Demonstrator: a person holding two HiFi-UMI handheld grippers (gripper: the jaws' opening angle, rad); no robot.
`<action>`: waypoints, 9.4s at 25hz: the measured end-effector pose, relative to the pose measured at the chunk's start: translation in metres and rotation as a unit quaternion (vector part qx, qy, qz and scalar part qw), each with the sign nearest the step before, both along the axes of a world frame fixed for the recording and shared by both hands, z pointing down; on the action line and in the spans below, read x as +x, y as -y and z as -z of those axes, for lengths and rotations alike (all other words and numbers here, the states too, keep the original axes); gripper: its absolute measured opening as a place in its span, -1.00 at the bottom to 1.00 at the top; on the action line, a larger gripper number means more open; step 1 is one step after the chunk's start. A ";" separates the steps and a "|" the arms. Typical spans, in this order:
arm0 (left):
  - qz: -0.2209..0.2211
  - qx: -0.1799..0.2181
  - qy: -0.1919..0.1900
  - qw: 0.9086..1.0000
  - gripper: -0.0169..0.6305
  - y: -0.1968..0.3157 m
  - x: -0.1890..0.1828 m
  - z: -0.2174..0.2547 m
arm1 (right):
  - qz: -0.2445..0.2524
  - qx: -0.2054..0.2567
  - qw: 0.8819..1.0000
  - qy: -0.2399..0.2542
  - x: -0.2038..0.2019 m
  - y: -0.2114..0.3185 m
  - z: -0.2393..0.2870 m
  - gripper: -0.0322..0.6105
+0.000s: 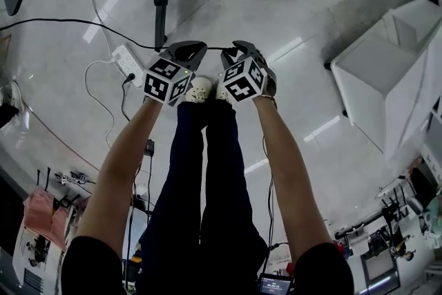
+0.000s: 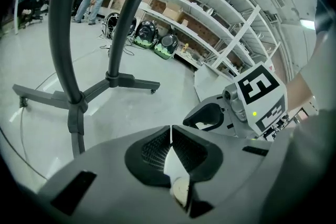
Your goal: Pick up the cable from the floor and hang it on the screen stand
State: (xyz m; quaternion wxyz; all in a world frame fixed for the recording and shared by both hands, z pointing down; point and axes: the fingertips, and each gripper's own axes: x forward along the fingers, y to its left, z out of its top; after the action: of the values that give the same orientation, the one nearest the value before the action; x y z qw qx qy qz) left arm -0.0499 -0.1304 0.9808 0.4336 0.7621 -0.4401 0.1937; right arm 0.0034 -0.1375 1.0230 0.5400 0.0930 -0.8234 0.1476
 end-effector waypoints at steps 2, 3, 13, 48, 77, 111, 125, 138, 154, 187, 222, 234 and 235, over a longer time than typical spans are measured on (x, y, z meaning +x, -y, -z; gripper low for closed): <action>0.007 -0.003 -0.004 1.000 -0.89 -0.002 0.001 0.009 | -0.005 0.003 1.000 -0.002 0.005 0.004 0.012 -0.37; 0.010 -0.004 -0.005 1.000 -0.89 -0.002 0.002 0.013 | -0.007 0.005 1.000 -0.003 0.008 0.007 0.018 -0.37; 0.009 0.005 -0.008 1.000 -0.89 -0.006 0.013 0.069 | -0.039 0.030 0.999 0.008 0.019 0.026 0.088 -0.38; 0.048 0.051 -0.019 0.997 -0.89 -0.021 0.031 0.331 | 0.038 0.102 0.991 0.073 0.015 -0.013 0.382 -0.38; 0.060 0.176 -0.053 0.981 -0.89 -0.020 0.036 0.526 | 0.090 0.369 0.920 0.097 0.016 -0.002 0.604 -0.40; 0.020 0.288 -0.045 0.956 -0.89 0.010 0.033 0.664 | 0.076 0.513 0.837 0.173 -0.004 0.048 0.786 -0.40; 0.051 0.326 -0.023 0.944 -0.89 0.041 0.023 0.723 | 0.099 0.538 0.807 0.222 -0.022 0.072 0.874 -0.40; 0.052 0.345 0.014 0.937 -0.89 0.077 -0.006 0.768 | 0.110 0.530 0.799 0.262 -0.058 0.106 0.933 -0.40; 0.047 0.376 0.025 0.925 -0.89 0.151 -0.065 0.840 | 0.143 0.541 0.774 0.296 -0.133 0.168 1.027 -0.40; 0.050 0.492 0.051 0.868 -0.89 0.241 -0.142 1.048 | 0.130 0.612 0.695 0.354 -0.198 0.229 1.260 -0.40; 0.048 0.499 0.062 0.863 -0.89 0.253 -0.138 1.050 | -0.034 0.580 0.753 0.310 -0.141 0.368 1.200 -0.40; 0.051 0.500 0.080 0.861 -0.89 0.240 -0.131 1.024 | -0.013 0.513 0.790 0.336 -0.176 0.341 1.122 -0.41; 0.052 0.501 0.077 0.861 -0.90 0.239 -0.131 1.021 | -0.004 0.512 0.793 0.330 -0.181 0.338 1.115 -0.43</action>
State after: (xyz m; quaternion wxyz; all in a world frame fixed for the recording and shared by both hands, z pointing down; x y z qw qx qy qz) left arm -0.1809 -0.3695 -0.0407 -0.0321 0.8350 -0.5490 -0.0179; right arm -0.1778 -0.4758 -0.0915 0.1080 0.3045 -0.9065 -0.2718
